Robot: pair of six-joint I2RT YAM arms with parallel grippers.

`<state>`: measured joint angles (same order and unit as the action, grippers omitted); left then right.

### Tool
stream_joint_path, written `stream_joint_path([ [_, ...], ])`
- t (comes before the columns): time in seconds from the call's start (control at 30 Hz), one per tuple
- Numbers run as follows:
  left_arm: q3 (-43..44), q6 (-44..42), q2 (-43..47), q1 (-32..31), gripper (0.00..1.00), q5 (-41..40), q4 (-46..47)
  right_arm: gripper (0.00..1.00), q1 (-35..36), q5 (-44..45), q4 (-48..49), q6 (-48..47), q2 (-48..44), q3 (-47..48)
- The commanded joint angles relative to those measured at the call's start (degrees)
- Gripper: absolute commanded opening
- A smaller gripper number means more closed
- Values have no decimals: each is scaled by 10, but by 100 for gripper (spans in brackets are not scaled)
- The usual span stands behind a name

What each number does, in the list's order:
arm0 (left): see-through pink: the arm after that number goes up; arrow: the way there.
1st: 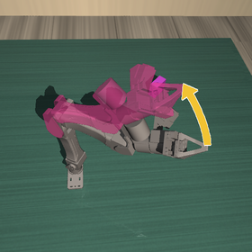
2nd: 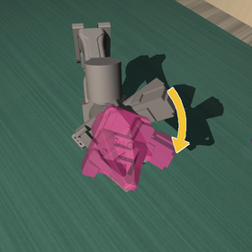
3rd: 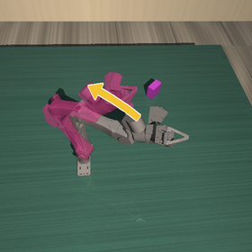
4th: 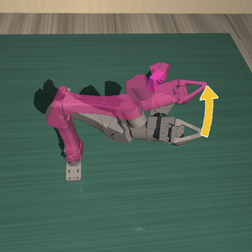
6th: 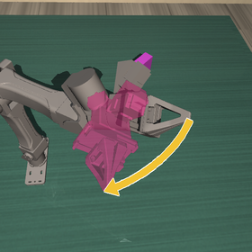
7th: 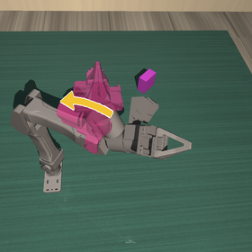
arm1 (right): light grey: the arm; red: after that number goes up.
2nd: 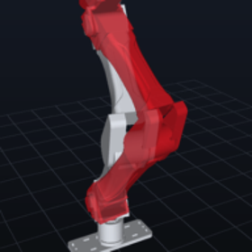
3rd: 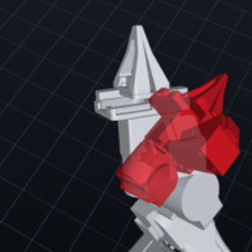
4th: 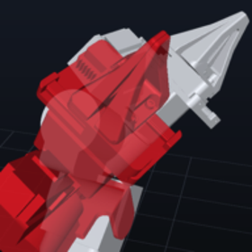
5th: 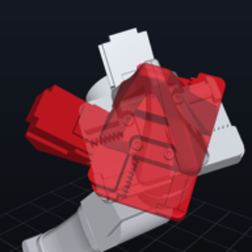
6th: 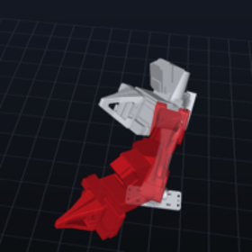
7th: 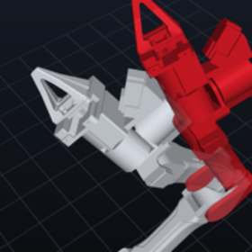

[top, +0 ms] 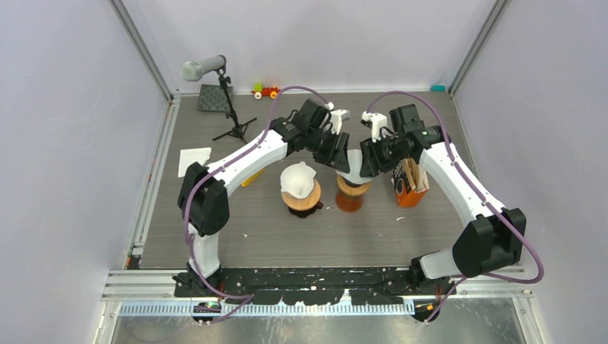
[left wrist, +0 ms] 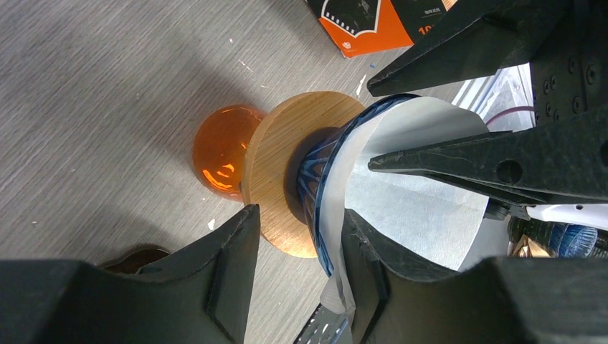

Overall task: Place the coffee filter in the dripper
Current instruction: Place the coffee filter in the coffee dripper.

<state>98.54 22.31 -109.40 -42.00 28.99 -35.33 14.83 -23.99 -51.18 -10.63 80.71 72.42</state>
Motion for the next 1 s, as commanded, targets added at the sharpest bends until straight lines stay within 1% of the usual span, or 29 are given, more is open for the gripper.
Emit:
stream_joint_path([
  [0.0, -1, -7, 2, -4, 46, 4, 11, 50, 1, 10, 9, 2, -22, -3],
  [0.53, -7, -20, 4, -4, 46, -4, 9, 49, 2, 20, 21, 1, -20, -22],
  [0.97, 9, -40, 11, -4, 45, -20, -10, 49, 3, 39, 4, -10, -21, 4],
])
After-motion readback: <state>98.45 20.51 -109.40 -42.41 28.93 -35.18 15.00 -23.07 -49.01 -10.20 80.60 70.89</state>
